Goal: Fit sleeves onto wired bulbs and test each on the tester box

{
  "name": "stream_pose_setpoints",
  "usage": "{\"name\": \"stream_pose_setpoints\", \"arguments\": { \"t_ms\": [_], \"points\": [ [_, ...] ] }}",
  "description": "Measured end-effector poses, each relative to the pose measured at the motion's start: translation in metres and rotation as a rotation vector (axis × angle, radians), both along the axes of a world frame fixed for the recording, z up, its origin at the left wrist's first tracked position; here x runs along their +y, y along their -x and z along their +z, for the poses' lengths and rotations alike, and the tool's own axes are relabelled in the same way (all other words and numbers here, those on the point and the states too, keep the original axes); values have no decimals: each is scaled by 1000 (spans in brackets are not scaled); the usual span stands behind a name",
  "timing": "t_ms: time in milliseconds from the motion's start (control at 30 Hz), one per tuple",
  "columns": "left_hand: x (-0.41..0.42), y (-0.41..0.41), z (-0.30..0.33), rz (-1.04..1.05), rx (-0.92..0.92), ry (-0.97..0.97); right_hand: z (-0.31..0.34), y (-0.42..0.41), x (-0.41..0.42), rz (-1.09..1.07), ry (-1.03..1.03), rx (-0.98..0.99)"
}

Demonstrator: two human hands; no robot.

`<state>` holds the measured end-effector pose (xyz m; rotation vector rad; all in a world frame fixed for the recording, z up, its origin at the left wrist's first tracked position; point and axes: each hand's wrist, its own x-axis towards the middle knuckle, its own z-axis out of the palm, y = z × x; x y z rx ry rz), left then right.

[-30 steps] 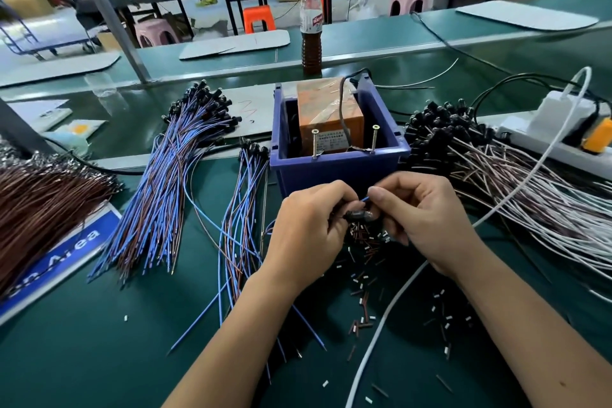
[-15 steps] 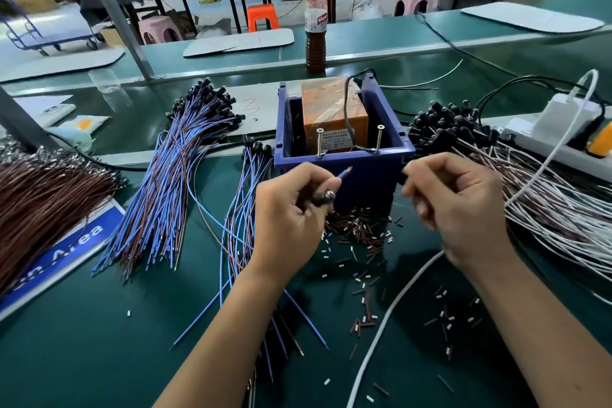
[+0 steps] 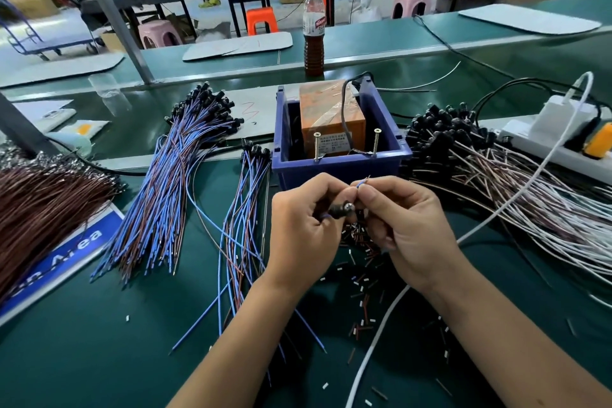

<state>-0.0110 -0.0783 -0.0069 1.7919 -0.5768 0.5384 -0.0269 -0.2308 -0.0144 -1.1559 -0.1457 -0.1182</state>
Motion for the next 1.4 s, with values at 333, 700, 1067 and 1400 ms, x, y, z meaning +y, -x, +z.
{"name": "stream_pose_setpoints", "arguments": {
  "t_ms": [333, 700, 1067, 1400],
  "points": [
    [7, -3, 3, 389, -248, 81, 8, 4, -7, -499, 391, -242],
    [6, -12, 1, 412, -178, 99, 16, -14, 8, -875, 751, -381],
    [5, -10, 2, 370, -146, 106, 19, -14, 12, -901, 685, -287],
    [3, -9, 3, 379, -143, 115, 27, -14, 15, -899, 755, -293]
  ]
}}
